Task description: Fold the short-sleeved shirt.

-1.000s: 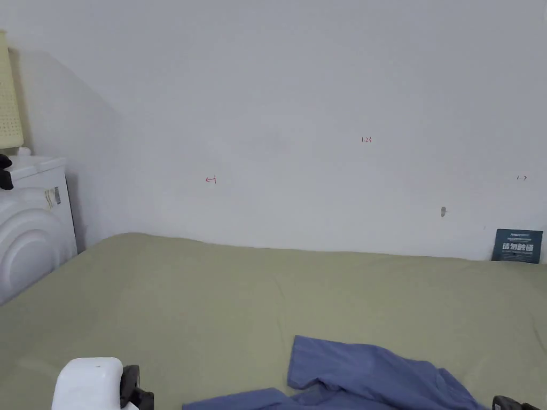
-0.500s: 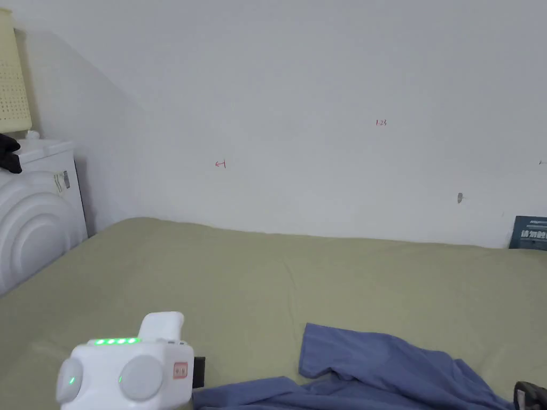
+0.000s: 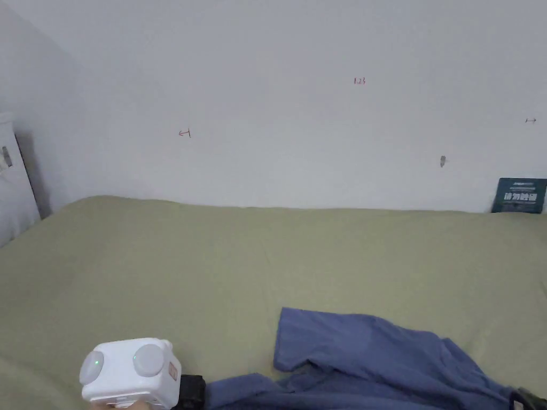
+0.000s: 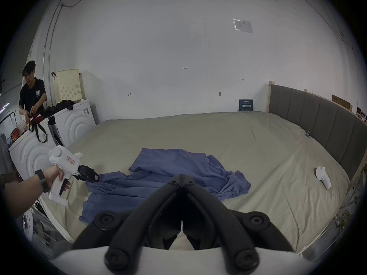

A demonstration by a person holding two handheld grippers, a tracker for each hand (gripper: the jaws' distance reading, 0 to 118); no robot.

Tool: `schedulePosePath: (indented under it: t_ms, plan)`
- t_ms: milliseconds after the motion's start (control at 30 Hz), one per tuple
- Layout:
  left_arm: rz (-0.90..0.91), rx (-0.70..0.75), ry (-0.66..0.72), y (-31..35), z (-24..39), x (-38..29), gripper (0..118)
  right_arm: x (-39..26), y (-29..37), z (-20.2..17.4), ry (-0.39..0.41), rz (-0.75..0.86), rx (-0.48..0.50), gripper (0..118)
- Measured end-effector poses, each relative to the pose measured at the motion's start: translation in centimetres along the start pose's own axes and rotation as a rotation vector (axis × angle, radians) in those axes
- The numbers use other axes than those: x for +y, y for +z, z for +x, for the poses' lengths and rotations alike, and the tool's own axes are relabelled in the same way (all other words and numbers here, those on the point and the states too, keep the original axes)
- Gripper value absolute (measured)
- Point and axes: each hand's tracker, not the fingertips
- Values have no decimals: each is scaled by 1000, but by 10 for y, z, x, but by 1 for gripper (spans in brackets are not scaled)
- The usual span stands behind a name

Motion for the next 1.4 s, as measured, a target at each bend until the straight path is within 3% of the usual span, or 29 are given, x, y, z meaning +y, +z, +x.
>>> schedulePosePath:
  t_ms: [100, 133, 200, 300, 333, 400, 600, 733, 767, 833, 867, 900, 1000, 1167, 1200, 1233, 1267, 1300, 1400]
  plan:
    - [11, 22, -31, -14, -3, 2, 97, -2, -1, 3, 8, -3, -7, 1]
    - [40, 24, -51, -13, -3, 1, 89, -3, -1, 5, 9, -3, -10, 1]
    - [86, 56, -105, 16, 12, -24, 60, -5, -1, 11, 6, -4, -30, 1]
    - [126, 59, -105, 25, 3, -24, 2, -7, -3, 26, -22, -28, -84, 1]
    - [153, 50, -108, 28, 1, -27, 2, -8, -3, 32, -29, -29, -98, 1]
    - [165, -139, -32, 36, -7, -32, 2, -10, -4, 46, -40, -37, -132, 1]
    - [149, -95, -59, 30, -4, -34, 2, 2, -14, 90, -37, -63, -234, 1]
    - [138, -92, -47, 21, -6, -35, 2, 22, -56, 124, -71, -173, -170, 3]
    - [137, -94, -44, 21, -6, -36, 2, 28, -75, 131, -83, -229, -167, 13]
    - [141, -93, -45, 19, -5, -36, 2, 32, -118, 147, -110, -363, -125, 77]
    - [143, -91, -47, 19, -5, -36, 2, 30, -140, 156, -138, -432, -104, 101]
    - [144, -91, -50, 19, -5, -36, 2, 27, -161, 162, -164, -456, -97, 108]
    - [141, -92, -43, 16, -5, -36, 2, 12, -215, 175, -267, -610, -158, 106]
    - [149, -84, -50, 13, -3, -37, 2, -16, -246, 169, -428, -674, -87, 102]
    - [152, -88, -49, 13, -4, -36, 2, -18, -245, 169, -471, -674, -134, 75]
    - [155, -93, -44, 14, -2, -37, 2, -18, -240, 169, -501, -642, -122, 25]
    - [153, -103, -43, 15, -3, -36, 2, -20, -239, 169, -515, -596, -95, 4]
    - [154, -112, -50, 15, -3, -37, 2, -18, -225, 162, -516, -519, -62, 4]
    - [168, -124, -58, 19, -5, -36, 2, -6, -221, 143, -349, -517, -85, 4]
